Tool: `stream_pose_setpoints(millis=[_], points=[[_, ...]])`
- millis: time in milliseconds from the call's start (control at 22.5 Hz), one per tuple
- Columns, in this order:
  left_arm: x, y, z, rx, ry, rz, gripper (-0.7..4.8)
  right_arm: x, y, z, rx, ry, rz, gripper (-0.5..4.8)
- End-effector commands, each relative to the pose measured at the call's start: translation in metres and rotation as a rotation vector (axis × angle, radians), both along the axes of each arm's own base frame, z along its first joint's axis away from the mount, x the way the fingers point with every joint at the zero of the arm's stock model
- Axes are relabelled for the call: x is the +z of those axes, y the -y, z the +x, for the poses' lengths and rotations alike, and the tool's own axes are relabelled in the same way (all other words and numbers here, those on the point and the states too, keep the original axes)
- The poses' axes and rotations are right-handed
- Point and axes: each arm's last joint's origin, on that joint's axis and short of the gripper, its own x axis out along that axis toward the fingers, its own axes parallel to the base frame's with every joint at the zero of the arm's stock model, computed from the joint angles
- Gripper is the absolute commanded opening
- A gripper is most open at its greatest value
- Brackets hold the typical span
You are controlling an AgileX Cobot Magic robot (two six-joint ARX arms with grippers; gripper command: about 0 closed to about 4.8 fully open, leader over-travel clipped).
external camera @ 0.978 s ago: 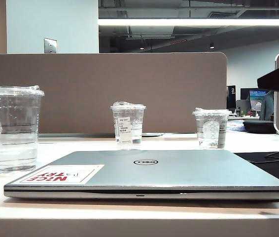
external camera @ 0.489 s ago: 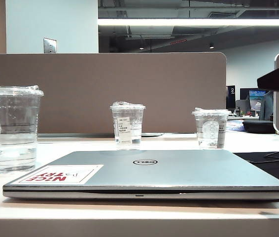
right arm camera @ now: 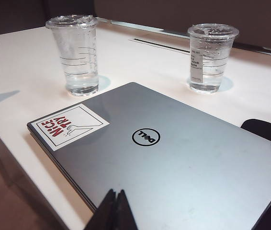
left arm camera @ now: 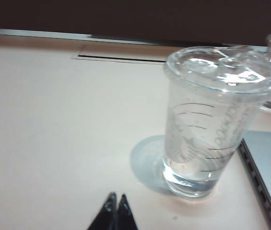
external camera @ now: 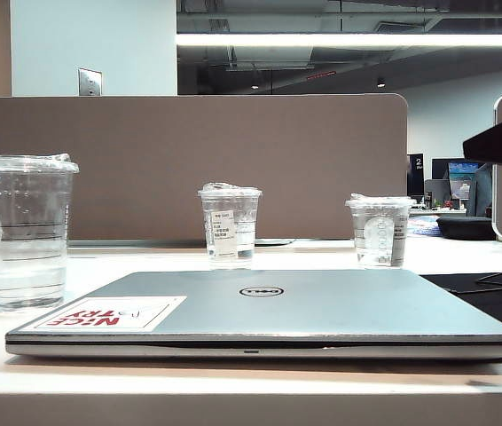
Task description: Pick up the coffee cup on the left and place it on the left side of the laptop.
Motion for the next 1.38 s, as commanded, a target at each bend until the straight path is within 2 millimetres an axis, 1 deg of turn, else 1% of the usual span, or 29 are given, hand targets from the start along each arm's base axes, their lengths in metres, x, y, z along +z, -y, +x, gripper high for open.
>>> stream_pose_setpoints(millis=[44,267,489,1378], points=[[0.0023,0.0009,0.0000,-0.015,0.016,0.009,-0.05,0.0002,-0.0002,0.0004,-0.002,0.010,0.008,-0.04],[0.0025,0.0008,0.0000,-0.012,0.018,0.012,-0.05,0.0002,-0.0001,0.0004,-0.003,0.010,0.008,-0.04],[0.0063,0.0008,0.0003,-0.013,0.058,0.036,-0.05,0.0002,-0.0001,0.0004,-0.003,0.010,0.008,-0.04],[0.0059,0.0009,0.0002,-0.015,0.054,0.035,-0.05,0.0002,-0.0001,0.0004,-0.003,0.010,0.008,-0.04]])
